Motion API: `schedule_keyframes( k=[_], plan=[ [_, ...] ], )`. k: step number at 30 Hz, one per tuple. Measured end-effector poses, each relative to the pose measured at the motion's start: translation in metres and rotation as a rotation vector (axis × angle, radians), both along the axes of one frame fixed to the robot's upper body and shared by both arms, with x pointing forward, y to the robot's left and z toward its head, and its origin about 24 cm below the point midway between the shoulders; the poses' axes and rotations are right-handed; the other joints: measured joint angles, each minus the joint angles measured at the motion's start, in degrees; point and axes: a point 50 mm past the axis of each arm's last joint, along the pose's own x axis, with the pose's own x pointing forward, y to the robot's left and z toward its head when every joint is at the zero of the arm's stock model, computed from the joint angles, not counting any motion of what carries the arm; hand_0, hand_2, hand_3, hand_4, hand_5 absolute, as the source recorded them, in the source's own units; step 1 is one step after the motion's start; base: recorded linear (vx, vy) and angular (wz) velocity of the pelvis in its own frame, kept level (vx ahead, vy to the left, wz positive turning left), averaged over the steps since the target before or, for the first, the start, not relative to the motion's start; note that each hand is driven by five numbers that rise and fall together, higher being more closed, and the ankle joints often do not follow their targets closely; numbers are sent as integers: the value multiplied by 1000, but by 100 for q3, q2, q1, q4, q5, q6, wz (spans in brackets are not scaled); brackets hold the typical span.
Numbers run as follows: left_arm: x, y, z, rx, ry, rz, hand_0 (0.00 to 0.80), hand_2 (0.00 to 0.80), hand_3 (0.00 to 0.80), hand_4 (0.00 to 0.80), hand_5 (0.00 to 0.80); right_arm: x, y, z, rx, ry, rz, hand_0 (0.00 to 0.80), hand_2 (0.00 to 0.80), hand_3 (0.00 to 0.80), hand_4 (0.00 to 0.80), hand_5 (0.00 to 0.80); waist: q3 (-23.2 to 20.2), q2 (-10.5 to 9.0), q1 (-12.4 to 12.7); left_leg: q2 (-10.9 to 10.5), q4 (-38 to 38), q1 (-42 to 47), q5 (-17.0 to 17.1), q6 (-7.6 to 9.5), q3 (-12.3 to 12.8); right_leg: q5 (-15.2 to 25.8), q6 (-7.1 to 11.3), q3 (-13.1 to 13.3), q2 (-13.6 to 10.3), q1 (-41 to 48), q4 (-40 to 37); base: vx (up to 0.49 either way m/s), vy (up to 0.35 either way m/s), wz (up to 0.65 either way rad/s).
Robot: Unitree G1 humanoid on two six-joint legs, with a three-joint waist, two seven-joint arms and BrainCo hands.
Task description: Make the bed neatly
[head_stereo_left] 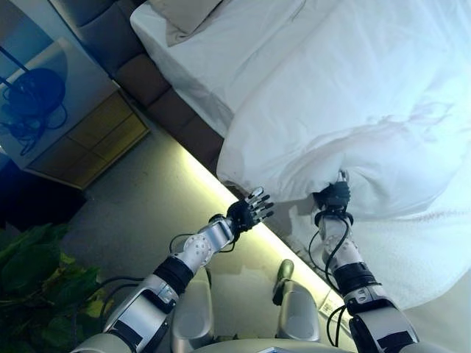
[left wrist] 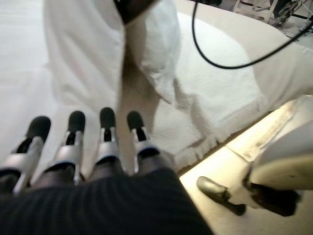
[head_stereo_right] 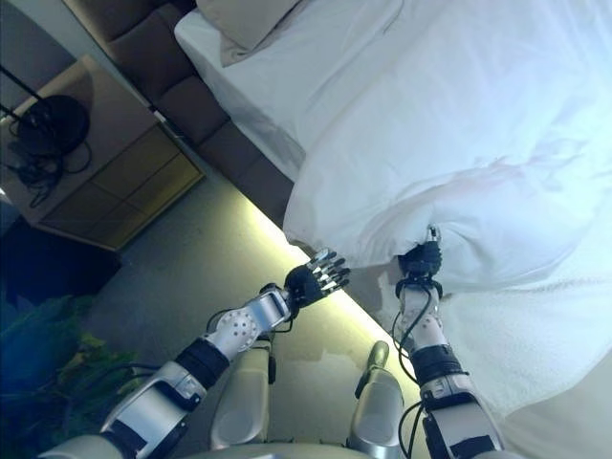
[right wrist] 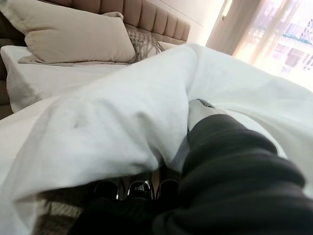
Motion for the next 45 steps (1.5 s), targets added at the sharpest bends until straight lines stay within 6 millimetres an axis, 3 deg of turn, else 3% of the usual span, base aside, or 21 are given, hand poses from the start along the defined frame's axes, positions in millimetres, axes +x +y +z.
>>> schedule_keyframes(
  k=[5,14,20,25,30,36,45],
  plan=[
    [-15,-5,-19,8,115,-54,0,0,0,0,0,1,1,4,-4,4,-1,800,800,800,800,800,9,-14,-2,-12,50,-17,-39,35,-10,-3,-4,2,-33,1,1,-7,0,0],
    [-52,5,-59,19,299,-113,0,0,0,0,0,3,-4,18,-23,-28,-12,800,800,800,800,800,97,-16,50,-16,141,-220,-45,38,-27,-10,-7,-3,-52,-188,85,-7,-33,1],
    [-62,9,-65,-15,326,-154,0,0,0,0,0,3,-12,28,-31,-72,-29,800,800,800,800,800,354,-11,125,-20,205,-240,-82,51,-31,-12,-6,-2,-55,-174,106,0,-6,0],
    [-54,-3,-52,-130,357,-135,0,0,0,0,0,4,-11,33,-30,-96,-26,800,800,800,800,800,409,-44,104,-20,316,-395,-103,49,-73,-26,-5,-3,-47,-291,195,-43,-68,2],
    [-37,-26,-30,-152,339,-119,0,0,0,0,0,10,-6,51,-24,-159,-16,800,800,800,800,800,517,-213,-36,-41,467,-740,-94,63,-96,-43,-13,26,-61,-651,367,-122,14,0],
    [-18,-53,-2,-197,276,-91,0,0,0,0,0,22,8,93,-27,-255,17,800,800,800,800,800,579,-240,-235,-175,483,-1120,-14,167,103,57,66,275,-205,-1196,463,-116,102,-8],
    [-10,-62,12,-279,251,-27,0,0,0,0,0,23,26,114,-104,-289,84,800,800,800,800,800,761,-72,-494,-254,511,-1104,-86,257,488,188,165,609,-315,-1374,324,-7,114,-14]
  ],
)
